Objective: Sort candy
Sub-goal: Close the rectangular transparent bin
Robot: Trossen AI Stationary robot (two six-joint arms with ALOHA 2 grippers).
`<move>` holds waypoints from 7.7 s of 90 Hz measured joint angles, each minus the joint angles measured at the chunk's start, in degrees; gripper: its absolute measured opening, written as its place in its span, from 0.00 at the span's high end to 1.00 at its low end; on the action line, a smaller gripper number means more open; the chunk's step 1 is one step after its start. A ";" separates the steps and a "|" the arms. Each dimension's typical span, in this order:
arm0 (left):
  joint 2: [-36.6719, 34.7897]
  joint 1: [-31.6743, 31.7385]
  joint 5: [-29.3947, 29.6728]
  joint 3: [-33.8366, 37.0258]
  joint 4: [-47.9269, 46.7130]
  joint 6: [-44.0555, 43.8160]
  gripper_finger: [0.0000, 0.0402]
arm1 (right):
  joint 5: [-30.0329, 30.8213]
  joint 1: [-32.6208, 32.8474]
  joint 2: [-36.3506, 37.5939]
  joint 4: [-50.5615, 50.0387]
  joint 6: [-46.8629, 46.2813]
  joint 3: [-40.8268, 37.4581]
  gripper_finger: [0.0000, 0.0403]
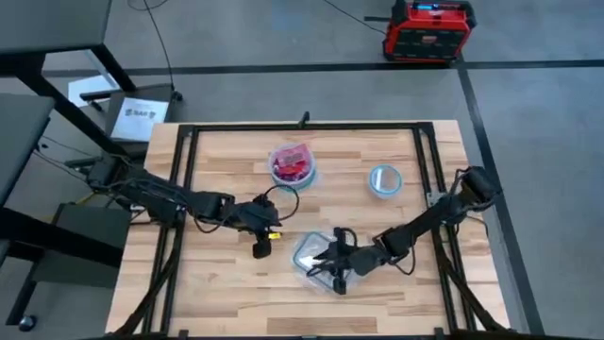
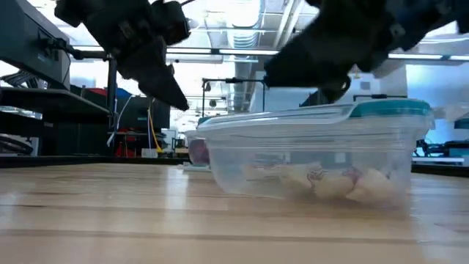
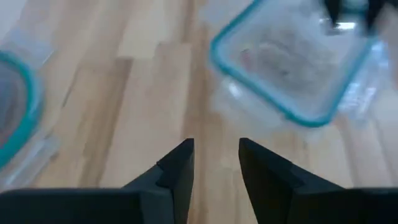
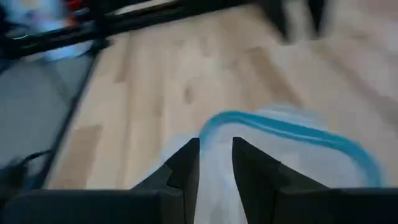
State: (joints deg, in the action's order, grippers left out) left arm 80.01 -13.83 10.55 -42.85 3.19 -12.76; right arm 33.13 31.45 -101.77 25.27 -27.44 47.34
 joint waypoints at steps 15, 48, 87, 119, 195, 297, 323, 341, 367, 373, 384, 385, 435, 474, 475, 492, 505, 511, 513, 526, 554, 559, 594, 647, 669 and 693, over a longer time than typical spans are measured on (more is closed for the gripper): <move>4.04 -0.14 -4.41 -0.07 7.93 3.79 0.72 | 13.85 3.17 -5.54 0.67 -10.29 0.04 0.88; 16.64 -0.08 -5.40 -0.01 13.68 5.81 0.72 | 15.52 2.12 -10.54 3.51 -10.89 1.15 1.00; 18.81 0.03 -13.98 -0.69 19.27 8.63 0.72 | 7.39 -1.05 -10.49 1.81 -11.70 1.15 1.00; 21.60 -0.34 -15.38 -7.39 8.59 9.23 0.72 | 6.69 -1.34 -9.30 1.19 -9.43 1.13 1.00; 17.59 -5.85 -15.67 -12.63 3.52 1.57 0.72 | 0.09 3.55 14.25 -52.63 -33.12 0.87 1.00; 9.97 -12.43 3.17 -7.82 -20.34 -19.40 0.72 | -8.21 -5.69 6.64 -34.03 -20.45 0.89 1.00; 10.05 -1.55 2.27 -7.93 -15.74 -7.35 0.72 | -13.38 -3.31 4.81 -28.68 -26.94 0.95 1.00; 10.10 5.03 -0.11 -7.98 -13.09 1.16 0.72 | -12.75 -0.58 3.48 -22.57 -25.52 1.17 1.00; 5.84 2.96 -0.20 -7.91 -29.92 -4.84 0.72 | -8.29 -2.26 7.79 -32.58 -21.85 1.00 1.00; 4.26 -0.05 -0.17 -7.91 -30.15 -7.77 0.72 | -6.86 -3.95 9.64 -34.11 -18.69 1.00 1.00; 3.10 -6.04 1.55 -7.93 -27.84 -10.72 0.72 | -6.04 -7.62 13.56 -33.50 -9.95 1.02 1.00; 3.16 -6.55 1.93 -7.93 -27.55 -10.91 0.72 | -6.03 -7.92 13.80 -33.24 -8.92 1.02 1.00; 17.25 -12.10 -0.74 -7.96 -4.17 -14.17 0.72 | -21.52 -25.44 11.41 -34.88 -3.18 0.14 1.00; 18.60 -3.96 -0.28 -7.93 -3.20 -6.70 0.72 | -20.82 -17.58 11.38 -41.19 -16.66 0.10 1.00; 18.60 -3.80 -0.32 -7.93 -3.24 -6.54 0.72 | -20.70 -17.32 11.38 -41.28 -17.05 0.10 1.00; 18.60 -1.47 -0.42 -7.85 -3.51 -3.56 0.72 | -21.00 -12.47 11.41 -42.24 -22.37 0.01 1.00; 18.60 0.38 0.29 -7.85 -3.54 -1.79 0.72 | -21.80 -8.61 11.39 -41.74 -26.09 0.01 1.00; 18.60 1.44 0.53 -7.90 -3.48 -0.98 0.72 | -21.83 -6.88 11.47 -42.06 -27.35 0.12 1.00; 18.60 1.76 0.60 -7.93 -3.62 -0.61 0.72 | -21.65 -6.39 11.51 -42.69 -27.66 0.18 1.00; 16.31 2.40 0.68 -7.98 -11.62 -0.21 0.72 | -20.71 -4.65 11.62 -48.78 -26.24 0.10 1.00; 0.83 -4.95 5.71 -7.98 -24.74 -10.17 0.72 | -9.87 -7.49 12.65 -38.87 -7.07 4.39 1.00; -0.75 -6.33 8.17 -7.98 -23.62 -9.95 0.72 | -9.87 -8.09 12.55 -30.92 -0.75 4.28 1.00; 2.81 -10.91 9.52 -4.39 -10.00 -11.83 0.72 | -33.91 -17.71 -0.83 13.88 17.31 -1.65 1.00; 3.96 -12.74 10.00 5.21 3.96 -17.21 0.72 | -36.11 -19.66 -11.61 17.57 20.73 1.63 1.00; 7.20 -10.15 7.27 5.16 10.07 -15.39 0.72 | -35.78 -19.66 -11.70 16.89 20.69 1.67 1.00; 12.06 -9.49 4.89 3.69 14.16 -14.33 0.72 | -35.37 -19.49 -11.70 15.70 20.13 1.61 1.00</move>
State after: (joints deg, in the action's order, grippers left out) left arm 92.06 -23.32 15.44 -39.16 17.36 -27.09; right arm -2.24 11.97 -113.47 40.97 -7.31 48.95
